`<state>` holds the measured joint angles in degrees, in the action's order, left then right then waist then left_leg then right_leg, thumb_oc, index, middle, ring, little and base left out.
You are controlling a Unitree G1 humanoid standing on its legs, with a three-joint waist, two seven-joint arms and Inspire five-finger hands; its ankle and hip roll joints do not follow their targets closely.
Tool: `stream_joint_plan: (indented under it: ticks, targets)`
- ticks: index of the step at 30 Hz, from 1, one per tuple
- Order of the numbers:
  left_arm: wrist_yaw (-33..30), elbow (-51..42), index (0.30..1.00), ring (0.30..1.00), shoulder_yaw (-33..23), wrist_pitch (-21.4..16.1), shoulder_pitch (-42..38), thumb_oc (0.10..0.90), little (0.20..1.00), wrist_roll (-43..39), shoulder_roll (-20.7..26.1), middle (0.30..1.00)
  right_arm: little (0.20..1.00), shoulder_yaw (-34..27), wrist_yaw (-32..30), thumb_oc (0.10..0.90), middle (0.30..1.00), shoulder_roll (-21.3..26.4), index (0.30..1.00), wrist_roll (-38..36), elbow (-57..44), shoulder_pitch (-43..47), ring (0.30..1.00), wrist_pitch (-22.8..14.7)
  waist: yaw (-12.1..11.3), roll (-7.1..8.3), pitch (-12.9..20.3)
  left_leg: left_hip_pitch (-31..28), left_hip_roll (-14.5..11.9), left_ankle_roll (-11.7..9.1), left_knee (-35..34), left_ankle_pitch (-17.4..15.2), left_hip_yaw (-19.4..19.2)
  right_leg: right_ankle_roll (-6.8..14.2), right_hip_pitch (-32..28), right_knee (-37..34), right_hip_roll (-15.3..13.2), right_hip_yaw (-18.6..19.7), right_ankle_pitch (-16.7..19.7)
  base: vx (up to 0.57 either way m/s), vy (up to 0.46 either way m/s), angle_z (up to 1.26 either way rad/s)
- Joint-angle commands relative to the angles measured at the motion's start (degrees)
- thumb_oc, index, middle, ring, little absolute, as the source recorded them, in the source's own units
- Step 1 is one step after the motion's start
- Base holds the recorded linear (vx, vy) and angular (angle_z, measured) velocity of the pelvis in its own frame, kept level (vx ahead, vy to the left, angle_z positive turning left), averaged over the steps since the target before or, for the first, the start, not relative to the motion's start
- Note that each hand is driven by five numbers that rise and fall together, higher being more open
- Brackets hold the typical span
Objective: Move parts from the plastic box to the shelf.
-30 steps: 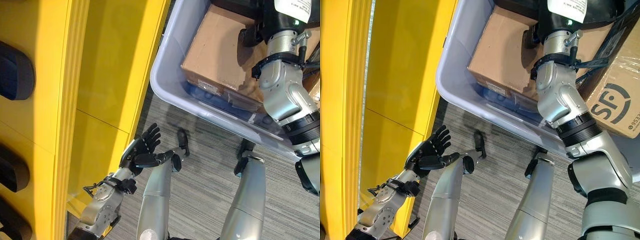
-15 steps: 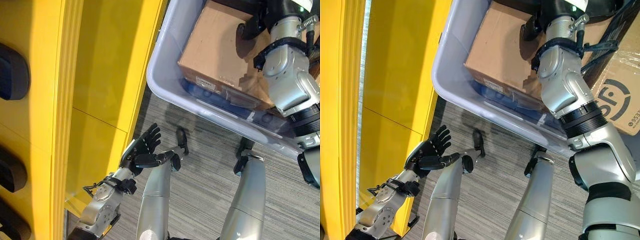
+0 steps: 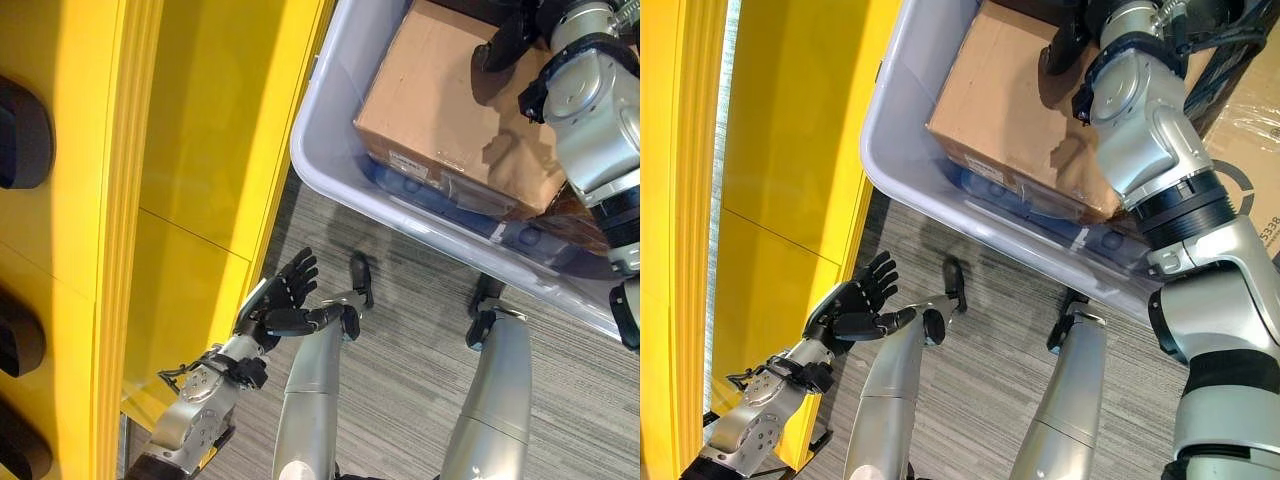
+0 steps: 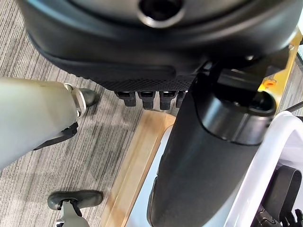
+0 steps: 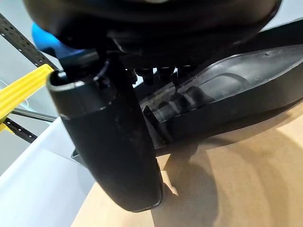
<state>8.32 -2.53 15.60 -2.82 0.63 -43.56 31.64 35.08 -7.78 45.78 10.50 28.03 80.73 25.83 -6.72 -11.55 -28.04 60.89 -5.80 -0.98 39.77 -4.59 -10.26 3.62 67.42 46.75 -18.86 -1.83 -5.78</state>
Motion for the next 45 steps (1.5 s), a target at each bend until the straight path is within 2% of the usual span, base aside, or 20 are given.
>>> stream_joint_plan:
  ticks: [1, 13, 15, 24, 36, 45]
  targets:
    - [1.47, -5.74, 1.000, 1.000, -1.74, -1.63, 0.89, 0.900, 1.000, 1.51, 2.21, 1.000, 1.000, 5.82, 1.45, 0.900, 1.000, 5.17, 1.000, 0.18, 5.09, 0.40, 1.000, 2.64, -0.94, -5.01, -1.75, -1.07, 1.64, -1.10, -3.12, -2.73, 6.21, -3.89, -1.92, 9.14, 3.33, -1.10, -13.19, 0.00, 0.000, 0.00]
    - [1.02, -6.95, 1.000, 1.000, -1.86, -0.15, 0.62, 0.900, 1.000, 1.50, 3.16, 1.000, 1.000, 7.59, 3.85, 0.900, 1.000, 5.85, 1.000, -3.70, 12.76, 2.67, 1.000, 1.23, -1.56, -5.00, -1.75, -0.31, 1.55, -1.20, -2.58, -2.73, 6.80, -3.86, -1.56, 9.71, 3.08, -1.43, -13.24, 0.00, 0.000, 0.00]
    - [0.90, -7.16, 1.000, 1.000, -1.83, -0.10, 0.66, 0.900, 1.000, 1.44, 3.24, 1.000, 1.000, 7.62, 3.05, 0.900, 1.000, 5.88, 1.000, -6.80, 13.81, 2.68, 1.000, 0.95, -1.67, -5.05, -1.75, -0.33, 1.56, -1.22, -2.63, -2.70, 6.89, -3.86, -1.64, 9.50, 3.04, -1.53, -13.14, 0.00, 0.000, 0.00]
    - [0.23, -7.68, 1.000, 1.000, -1.37, 0.18, -0.01, 0.900, 1.000, 1.35, 3.48, 1.000, 1.000, 7.27, 4.25, 0.900, 1.000, 5.28, 1.000, -7.97, 17.58, 2.78, 1.000, -0.50, -1.88, -5.46, -1.75, -0.23, 1.58, -1.35, -2.78, -2.60, 6.86, -3.65, -1.53, 9.22, 2.81, -1.51, -12.93, 0.00, 0.000, 0.00]
    - [-0.39, -7.72, 1.000, 1.000, -1.43, 0.51, -0.28, 0.900, 1.000, 1.25, 4.09, 1.000, 1.000, 8.61, 9.54, 0.900, 1.000, 5.62, 1.000, -10.43, 18.94, 3.35, 1.000, -0.03, -2.29, -5.39, -1.75, 0.17, 1.53, -1.42, -3.68, -1.90, 6.84, -3.54, -1.59, 8.33, 2.79, -2.14, -12.57, 0.00, -0.002, 0.01]
    - [0.19, -8.10, 1.000, 1.000, -1.89, 1.12, -0.35, 0.900, 1.000, 0.87, 4.44, 1.000, 1.000, 10.21, 14.14, 0.900, 1.000, 6.04, 1.000, -8.83, 21.33, 4.29, 1.000, -0.02, -2.48, -5.56, -1.75, 0.49, 1.40, -1.50, -3.41, -1.91, 6.89, -3.48, -1.33, 8.68, 2.43, -2.01, -12.62, 0.00, 0.000, 0.00]
